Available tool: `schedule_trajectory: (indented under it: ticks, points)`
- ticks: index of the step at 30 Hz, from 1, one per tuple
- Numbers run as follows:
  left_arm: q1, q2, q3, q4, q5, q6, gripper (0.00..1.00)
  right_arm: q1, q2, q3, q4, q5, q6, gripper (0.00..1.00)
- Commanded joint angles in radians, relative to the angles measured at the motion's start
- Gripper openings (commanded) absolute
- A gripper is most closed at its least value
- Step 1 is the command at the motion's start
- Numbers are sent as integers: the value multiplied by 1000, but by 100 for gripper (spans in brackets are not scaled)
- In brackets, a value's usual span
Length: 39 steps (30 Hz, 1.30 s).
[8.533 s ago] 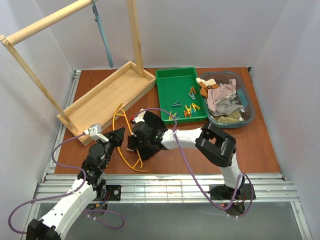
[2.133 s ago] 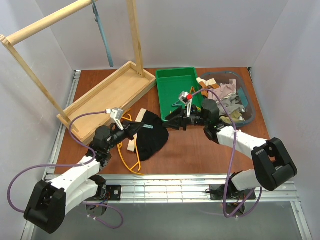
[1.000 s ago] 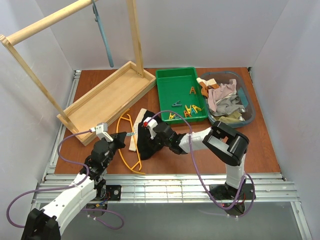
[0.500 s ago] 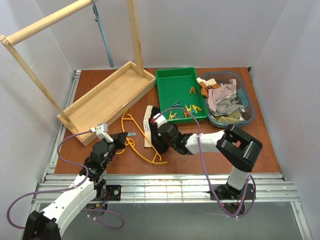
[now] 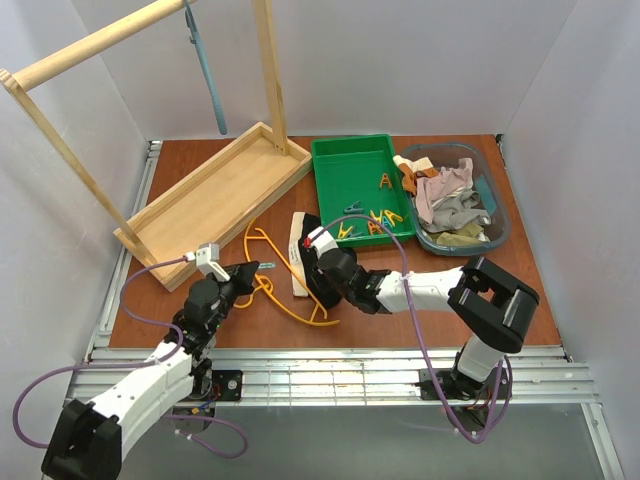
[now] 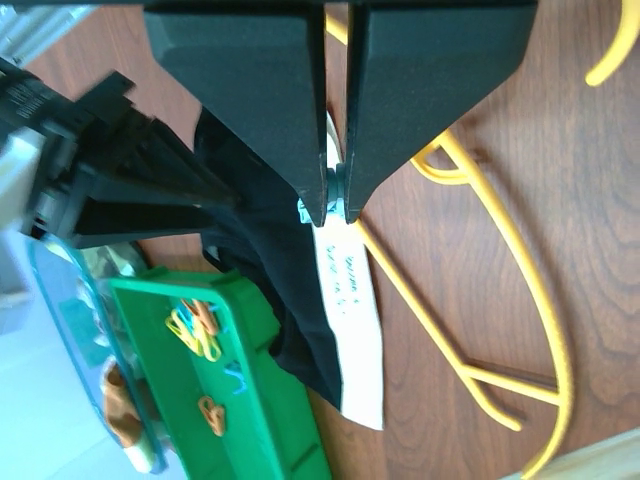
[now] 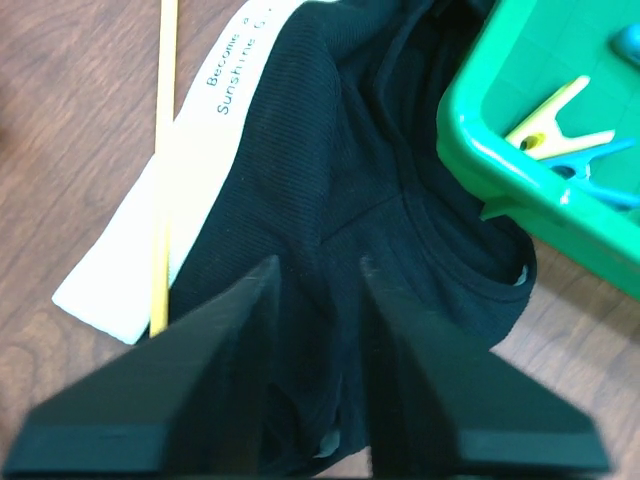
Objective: Clip the underwear to the hanger
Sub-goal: Adjust the underwear at the center of the board.
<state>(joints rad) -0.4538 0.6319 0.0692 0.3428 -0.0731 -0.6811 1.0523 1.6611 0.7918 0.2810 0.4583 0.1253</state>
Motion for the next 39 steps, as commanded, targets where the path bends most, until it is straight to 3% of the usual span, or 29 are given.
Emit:
schedule_trajectory:
  ticks: [1,9,22,35,37,39]
  points:
    - [-3,93,-2,93,-60,8,0,2,-8,70,10,-9,-32,33]
    - [-5,252,17,211,-65,2,0,-26,61,127,87,-314,-75,30]
    - [-3,284,-9,286,2,-17,0,-20,92,-80,99,-262,25,32]
    - [-3,238,-32,237,-33,-9,0,123,279,7,78,-323,79,35]
    - [-3,226,-34,228,-33,-9,0,123,298,14,55,-293,88,30]
    - [-5,207,-32,214,-33,-8,0,123,296,15,20,-256,97,15]
